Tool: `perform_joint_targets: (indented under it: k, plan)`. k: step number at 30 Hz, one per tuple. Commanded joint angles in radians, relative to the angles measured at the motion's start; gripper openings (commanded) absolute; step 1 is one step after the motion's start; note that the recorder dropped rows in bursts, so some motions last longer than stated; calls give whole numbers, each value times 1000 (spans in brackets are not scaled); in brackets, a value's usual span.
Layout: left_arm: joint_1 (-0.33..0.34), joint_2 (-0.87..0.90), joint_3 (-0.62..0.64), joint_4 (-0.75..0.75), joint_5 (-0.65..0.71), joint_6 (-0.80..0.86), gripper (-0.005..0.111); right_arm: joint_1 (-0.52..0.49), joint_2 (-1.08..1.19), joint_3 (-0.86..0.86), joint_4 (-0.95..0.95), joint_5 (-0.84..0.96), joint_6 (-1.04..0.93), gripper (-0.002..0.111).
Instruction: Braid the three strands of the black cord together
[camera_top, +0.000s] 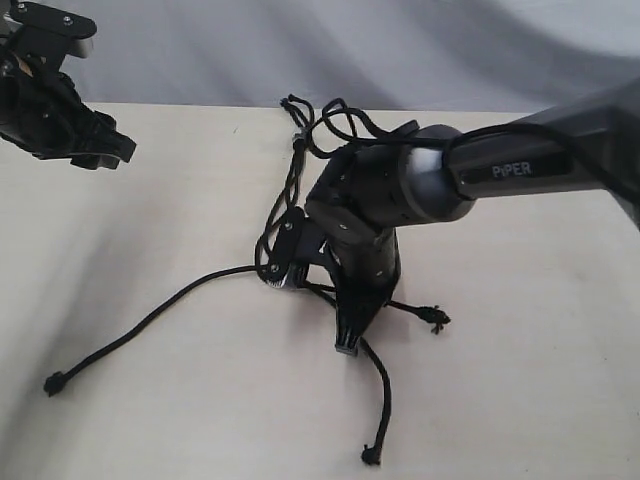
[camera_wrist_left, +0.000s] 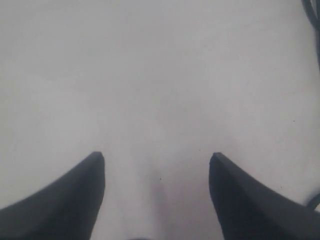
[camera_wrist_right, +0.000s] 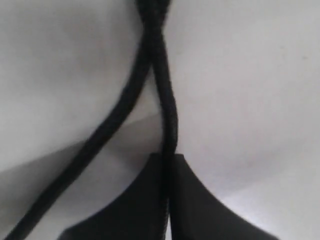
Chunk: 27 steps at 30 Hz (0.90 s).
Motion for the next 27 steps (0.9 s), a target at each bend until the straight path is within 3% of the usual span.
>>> perform_joint_targets:
  k: [1, 5, 11, 19, 27]
  plan:
    - [2, -8, 10, -8, -9, -3, 58, 69, -1, 2, 265, 108, -185, 2]
    - [2, -8, 10, -12, -9, -3, 58, 163, -16, 2, 431, 172, -398, 2]
    - [2, -8, 10, -28, -9, -3, 58, 218, -144, 2, 335, 123, -385, 2]
    - [2, -8, 10, -28, -9, -3, 58, 42, -306, 2, 237, 105, -273, 2]
    - [2, -8, 10, -28, -9, -3, 58, -168, -284, 42, 244, 86, -231, 2]
